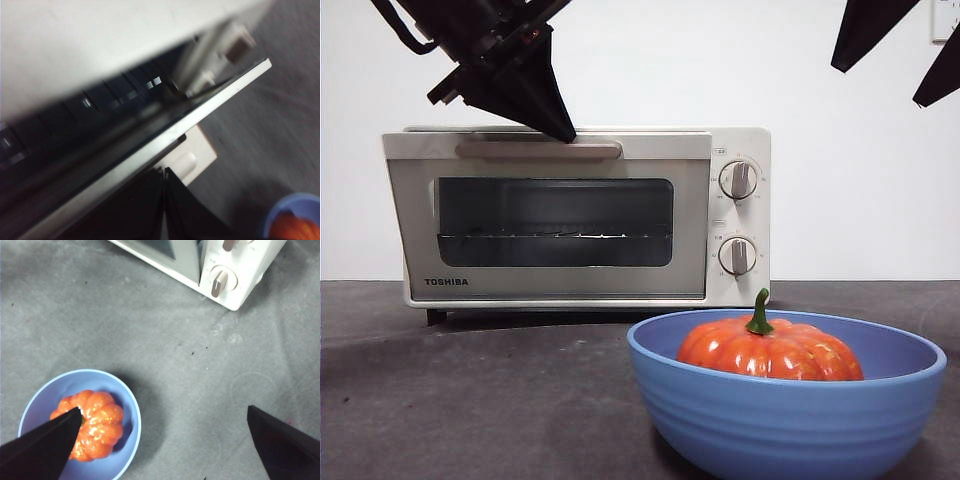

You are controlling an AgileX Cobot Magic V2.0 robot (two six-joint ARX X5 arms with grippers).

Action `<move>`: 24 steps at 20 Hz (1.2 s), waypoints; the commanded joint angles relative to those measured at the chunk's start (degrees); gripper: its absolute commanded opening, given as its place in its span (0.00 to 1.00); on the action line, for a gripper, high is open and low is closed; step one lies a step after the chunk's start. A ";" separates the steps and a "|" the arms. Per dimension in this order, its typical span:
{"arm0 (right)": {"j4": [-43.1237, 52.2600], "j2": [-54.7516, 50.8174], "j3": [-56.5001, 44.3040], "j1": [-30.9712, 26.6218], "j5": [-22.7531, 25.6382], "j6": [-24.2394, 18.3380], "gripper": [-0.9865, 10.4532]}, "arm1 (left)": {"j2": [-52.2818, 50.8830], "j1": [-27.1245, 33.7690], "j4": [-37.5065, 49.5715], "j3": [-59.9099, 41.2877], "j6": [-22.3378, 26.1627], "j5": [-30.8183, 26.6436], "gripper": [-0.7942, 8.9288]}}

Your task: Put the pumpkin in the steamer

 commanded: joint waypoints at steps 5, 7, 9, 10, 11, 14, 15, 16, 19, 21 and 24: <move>0.66 0.20 0.68 0.42 -0.20 -0.39 0.55 | 2.69 -0.87 -8.48 -0.72 -0.07 -2.14 0.10; 0.66 0.17 0.66 0.42 -0.20 -0.39 0.55 | 2.69 -0.96 -9.81 -0.72 -0.13 -2.14 0.10; 0.63 0.20 0.68 0.42 -0.20 -0.39 0.55 | 2.69 -0.98 -11.61 -0.72 -1.40 -2.14 0.10; 0.63 0.17 0.66 0.42 -0.20 -0.39 0.55 | 2.69 -0.98 -12.37 -0.72 -1.55 -2.14 0.10; 0.63 0.20 0.66 0.42 -0.20 -0.46 0.55 | 2.69 -0.98 -12.98 -0.72 -1.60 -2.14 0.10; 0.50 0.17 0.66 0.42 -0.20 -0.81 0.55 | 2.69 -1.05 -15.52 -0.72 -3.13 -2.14 0.10; 0.48 0.17 0.66 0.42 -0.17 -0.83 0.55 | 2.69 -1.16 -16.55 -0.72 -3.10 -2.14 0.10; 0.48 0.17 0.66 0.42 -0.20 -0.85 0.55 | 2.69 -1.29 -17.38 -0.72 -3.17 -2.14 0.10; 0.46 0.17 0.66 0.42 -0.20 -0.90 0.55 | 2.69 -1.70 -18.99 -0.72 -4.24 -2.14 0.10; 0.44 0.20 0.68 0.42 -0.20 -0.90 0.55 | 2.69 -1.92 -20.06 -0.72 -4.46 -2.14 0.10; 0.42 0.20 0.68 0.42 -0.20 -0.87 0.55 | 2.69 -2.08 -22.05 -0.72 -4.50 -2.14 0.10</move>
